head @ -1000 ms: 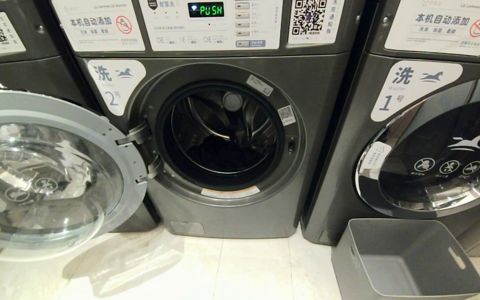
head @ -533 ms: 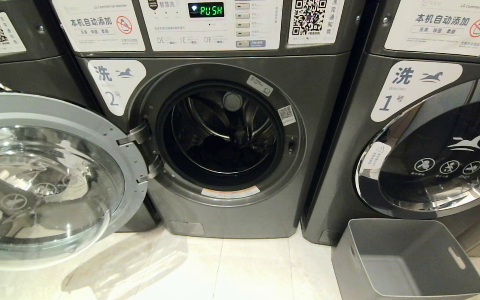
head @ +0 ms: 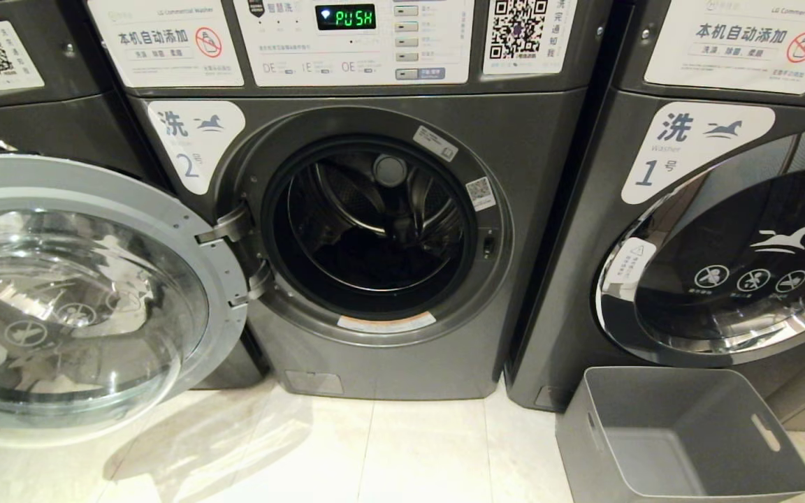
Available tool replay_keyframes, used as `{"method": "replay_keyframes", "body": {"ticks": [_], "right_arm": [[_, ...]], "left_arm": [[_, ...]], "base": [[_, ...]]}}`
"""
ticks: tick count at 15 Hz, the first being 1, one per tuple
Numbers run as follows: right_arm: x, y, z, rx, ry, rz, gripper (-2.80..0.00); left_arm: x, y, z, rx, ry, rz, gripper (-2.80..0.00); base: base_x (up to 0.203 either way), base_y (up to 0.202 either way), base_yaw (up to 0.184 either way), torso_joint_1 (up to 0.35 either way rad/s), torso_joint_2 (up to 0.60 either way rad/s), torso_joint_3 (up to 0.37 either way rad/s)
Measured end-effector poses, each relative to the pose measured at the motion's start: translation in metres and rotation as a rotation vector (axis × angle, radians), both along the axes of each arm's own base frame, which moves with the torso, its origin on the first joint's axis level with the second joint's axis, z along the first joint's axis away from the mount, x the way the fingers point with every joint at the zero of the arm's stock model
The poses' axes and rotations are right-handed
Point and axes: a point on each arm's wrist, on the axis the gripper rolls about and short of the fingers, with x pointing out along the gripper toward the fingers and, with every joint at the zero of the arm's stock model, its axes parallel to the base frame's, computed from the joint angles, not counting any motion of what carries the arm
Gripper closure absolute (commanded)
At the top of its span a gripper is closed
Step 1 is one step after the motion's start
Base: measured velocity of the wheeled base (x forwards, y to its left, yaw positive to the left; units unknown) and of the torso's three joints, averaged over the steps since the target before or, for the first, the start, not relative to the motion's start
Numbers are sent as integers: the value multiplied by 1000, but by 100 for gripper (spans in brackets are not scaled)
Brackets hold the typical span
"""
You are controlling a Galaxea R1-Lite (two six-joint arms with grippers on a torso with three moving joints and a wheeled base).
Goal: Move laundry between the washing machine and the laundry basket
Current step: Pick a cloth and place it into the basket
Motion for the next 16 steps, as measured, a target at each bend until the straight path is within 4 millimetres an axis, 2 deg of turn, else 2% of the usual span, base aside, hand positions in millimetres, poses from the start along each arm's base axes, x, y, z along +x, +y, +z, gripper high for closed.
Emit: {"method": "replay_keyframes", "body": {"ticks": [16], "right_arm": [[0, 0, 0, -24, 0, 1, 0]], "left_arm": [[-2, 0, -1, -39, -18, 18, 0]], "base": [[0, 0, 0, 0, 0, 0]]}}
